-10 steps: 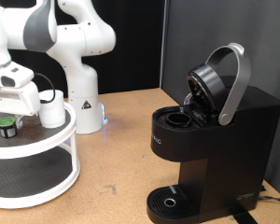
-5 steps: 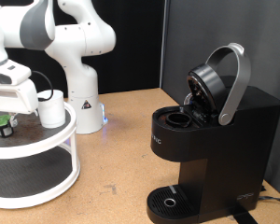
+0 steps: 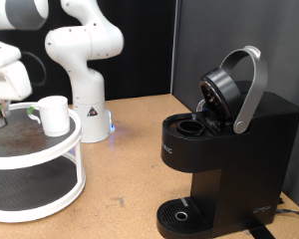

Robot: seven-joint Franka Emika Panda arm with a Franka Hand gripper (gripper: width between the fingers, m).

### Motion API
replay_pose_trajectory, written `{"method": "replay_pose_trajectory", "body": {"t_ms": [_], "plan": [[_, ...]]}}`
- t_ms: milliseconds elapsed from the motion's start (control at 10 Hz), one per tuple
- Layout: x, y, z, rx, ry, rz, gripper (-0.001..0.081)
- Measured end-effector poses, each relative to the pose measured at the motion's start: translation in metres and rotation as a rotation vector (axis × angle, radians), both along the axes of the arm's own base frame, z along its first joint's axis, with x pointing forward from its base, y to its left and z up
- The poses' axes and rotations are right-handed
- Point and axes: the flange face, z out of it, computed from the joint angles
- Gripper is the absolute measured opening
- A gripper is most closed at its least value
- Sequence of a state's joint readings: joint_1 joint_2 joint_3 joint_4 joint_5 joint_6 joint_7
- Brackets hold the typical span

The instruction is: Make a cup of coffee with the keurig machine

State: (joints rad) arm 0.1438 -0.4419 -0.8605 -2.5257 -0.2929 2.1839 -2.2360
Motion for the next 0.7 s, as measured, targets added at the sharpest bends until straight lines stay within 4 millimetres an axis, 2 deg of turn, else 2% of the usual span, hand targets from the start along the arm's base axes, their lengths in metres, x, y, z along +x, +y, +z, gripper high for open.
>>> {"method": "replay_pose_trajectory", "body": {"t_ms": [200,400,700], "plan": [[-0.003,-0.001,0.020,0.019,-0.012,0.007,0.0452],[-0.003,0.001,0.019,0.038,-0.012,-0.027,0.0452],[0.006,0.015,0.024,0.199,-0.017,-0.175,0.0452]]}}
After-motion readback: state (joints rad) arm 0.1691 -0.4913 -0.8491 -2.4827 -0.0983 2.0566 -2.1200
